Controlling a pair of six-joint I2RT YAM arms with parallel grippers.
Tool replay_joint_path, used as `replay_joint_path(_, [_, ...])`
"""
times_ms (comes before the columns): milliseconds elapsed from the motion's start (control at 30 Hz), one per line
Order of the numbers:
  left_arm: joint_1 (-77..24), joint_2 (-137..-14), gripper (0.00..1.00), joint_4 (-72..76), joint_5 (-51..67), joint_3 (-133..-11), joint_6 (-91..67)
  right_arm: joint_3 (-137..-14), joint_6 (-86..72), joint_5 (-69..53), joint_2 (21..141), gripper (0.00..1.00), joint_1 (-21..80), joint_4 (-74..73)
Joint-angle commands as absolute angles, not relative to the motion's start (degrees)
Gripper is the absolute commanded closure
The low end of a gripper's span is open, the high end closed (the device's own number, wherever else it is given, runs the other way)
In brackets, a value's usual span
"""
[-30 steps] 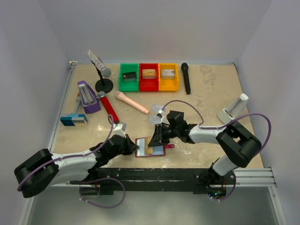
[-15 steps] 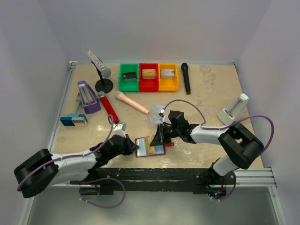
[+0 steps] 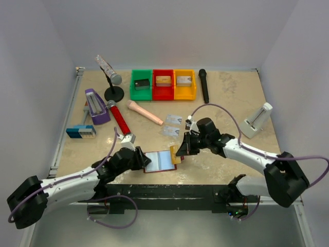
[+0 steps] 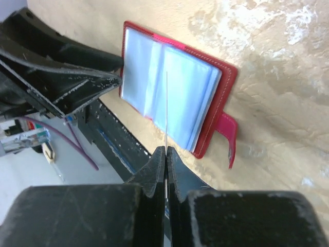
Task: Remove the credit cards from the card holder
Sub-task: Remove the credit card from the card holder.
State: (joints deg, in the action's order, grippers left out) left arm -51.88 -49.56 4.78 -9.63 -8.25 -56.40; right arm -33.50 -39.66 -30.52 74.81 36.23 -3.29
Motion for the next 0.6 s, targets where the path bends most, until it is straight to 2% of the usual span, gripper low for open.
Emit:
replay_joint_path(0, [-52.0, -43.4, 0.49, -4.4, -11.9, -13.8, -53.9, -38.8, -29.8, -30.1, 66.7, 1.0, 36.1, -15.9])
replay_joint_path(67, [-51.9, -39.0, 0.43, -8.2, -14.2, -15.8, -52.9, -41.5, -25.9, -33.1, 64.6, 1.0, 36.3, -20.5])
replay_joint_path(133, [-51.9, -33.7, 0.31, -11.0, -16.0, -17.4, -51.8, -43.9, -21.3, -36.7, 63.2, 1.0, 37.1, -24.6])
replay_joint_path(233, [-51.5, -27.0, 0.15, -7.9, -11.5, -17.8, -46.9, -46.6, -15.1, -39.7, 61.0, 1.0, 40.1, -30.3])
replay_joint_path(367, [-51.3, -23.3, 0.14, 4.0, 4.3, -17.1, -39.8, -48.6, -10.5, -45.1, 59.9, 1.0, 43.5, -33.7])
replay_joint_path(567, [-51.3, -26.7, 0.17, 14.4, 21.2, -17.2, -38.3, -50.1, -8.5, -51.9, 60.6, 1.0, 48.1, -33.9])
